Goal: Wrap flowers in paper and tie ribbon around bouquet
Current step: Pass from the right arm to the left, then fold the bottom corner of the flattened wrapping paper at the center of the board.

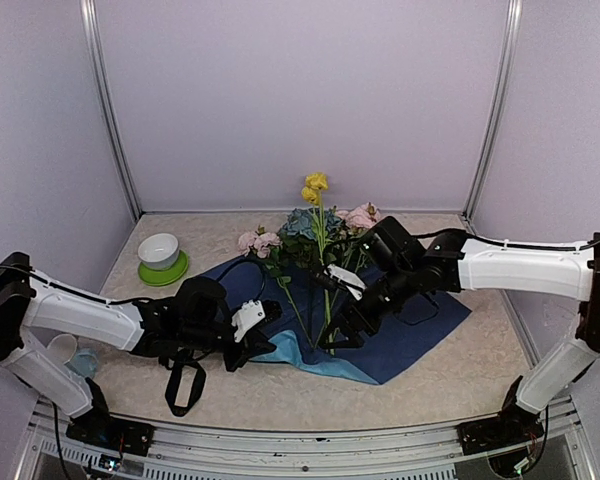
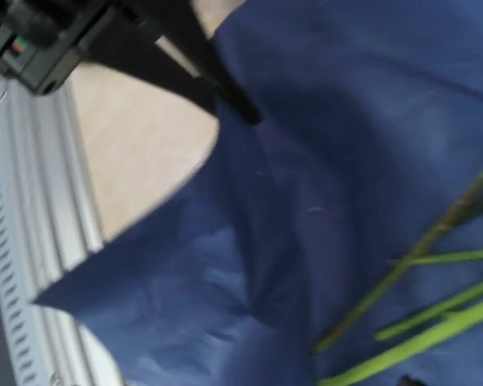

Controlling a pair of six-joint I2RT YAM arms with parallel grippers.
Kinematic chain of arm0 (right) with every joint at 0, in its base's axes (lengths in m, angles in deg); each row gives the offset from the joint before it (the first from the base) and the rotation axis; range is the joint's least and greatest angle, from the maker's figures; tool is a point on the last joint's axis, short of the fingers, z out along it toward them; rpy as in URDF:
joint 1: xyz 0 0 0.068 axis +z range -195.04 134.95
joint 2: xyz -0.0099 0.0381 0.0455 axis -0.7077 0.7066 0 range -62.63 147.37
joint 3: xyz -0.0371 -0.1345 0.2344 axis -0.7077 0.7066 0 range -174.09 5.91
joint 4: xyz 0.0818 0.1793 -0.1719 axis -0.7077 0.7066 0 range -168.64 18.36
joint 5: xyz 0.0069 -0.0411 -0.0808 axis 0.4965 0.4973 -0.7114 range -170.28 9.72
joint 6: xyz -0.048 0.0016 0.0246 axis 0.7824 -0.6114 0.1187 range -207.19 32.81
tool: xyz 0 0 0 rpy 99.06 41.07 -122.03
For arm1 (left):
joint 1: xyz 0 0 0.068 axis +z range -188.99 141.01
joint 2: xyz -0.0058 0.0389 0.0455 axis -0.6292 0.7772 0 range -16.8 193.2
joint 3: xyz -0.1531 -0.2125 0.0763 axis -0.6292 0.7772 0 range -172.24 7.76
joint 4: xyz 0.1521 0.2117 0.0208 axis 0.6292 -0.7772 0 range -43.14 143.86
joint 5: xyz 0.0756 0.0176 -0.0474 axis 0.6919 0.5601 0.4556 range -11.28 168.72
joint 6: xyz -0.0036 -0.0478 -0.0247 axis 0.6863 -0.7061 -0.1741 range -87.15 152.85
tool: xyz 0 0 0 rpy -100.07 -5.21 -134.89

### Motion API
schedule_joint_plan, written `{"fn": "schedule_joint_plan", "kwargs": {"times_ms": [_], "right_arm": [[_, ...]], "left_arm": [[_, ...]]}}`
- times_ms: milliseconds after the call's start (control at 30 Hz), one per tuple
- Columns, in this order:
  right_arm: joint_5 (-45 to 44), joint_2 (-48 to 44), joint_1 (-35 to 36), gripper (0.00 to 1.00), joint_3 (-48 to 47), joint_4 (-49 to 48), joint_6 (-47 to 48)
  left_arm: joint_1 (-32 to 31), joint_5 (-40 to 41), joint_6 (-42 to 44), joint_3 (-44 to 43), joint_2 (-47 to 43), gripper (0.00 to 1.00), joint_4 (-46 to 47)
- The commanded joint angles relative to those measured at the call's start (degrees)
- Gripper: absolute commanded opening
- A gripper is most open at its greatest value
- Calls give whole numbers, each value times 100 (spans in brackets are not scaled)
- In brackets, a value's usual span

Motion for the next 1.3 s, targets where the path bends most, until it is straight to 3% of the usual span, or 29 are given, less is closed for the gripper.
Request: {"fn": "schedule_joint_plan", "kwargs": {"times_ms": [0, 200, 267, 333, 533, 600, 667, 800, 1267], "right_arm": [[-141, -85, -340, 83, 607, -947, -490], [201, -174, -709, 84, 1302, -1381, -689], [618, -190, -700, 93, 1517, -1553, -744], [823, -290, -638, 95, 1770, -1819, -799], [346, -243, -524, 92, 2302, -2444, -1074], [329, -43, -519, 83, 2336, -2685, -1188], [361, 65, -523, 51, 2315, -2852, -1296], [-69, -26, -537, 0, 2403, -2841, -1498], [-454, 662, -992, 0, 2687, -2330, -2681]], "left_arm": [[188, -446, -494, -329, 355, 0, -363], [384, -620, -732, -592, 825, 0, -756], [428, -632, -772, -617, 921, 0, -821], [474, -644, -808, -614, 960, 0, -841], [514, -716, -761, -662, 938, 0, -868], [514, -721, -746, -671, 912, 0, -868], [514, -696, -739, -671, 894, 0, -879], [514, -642, -776, -667, 925, 0, -912], [802, -694, -1109, -1022, 1399, 0, -1274]]}}
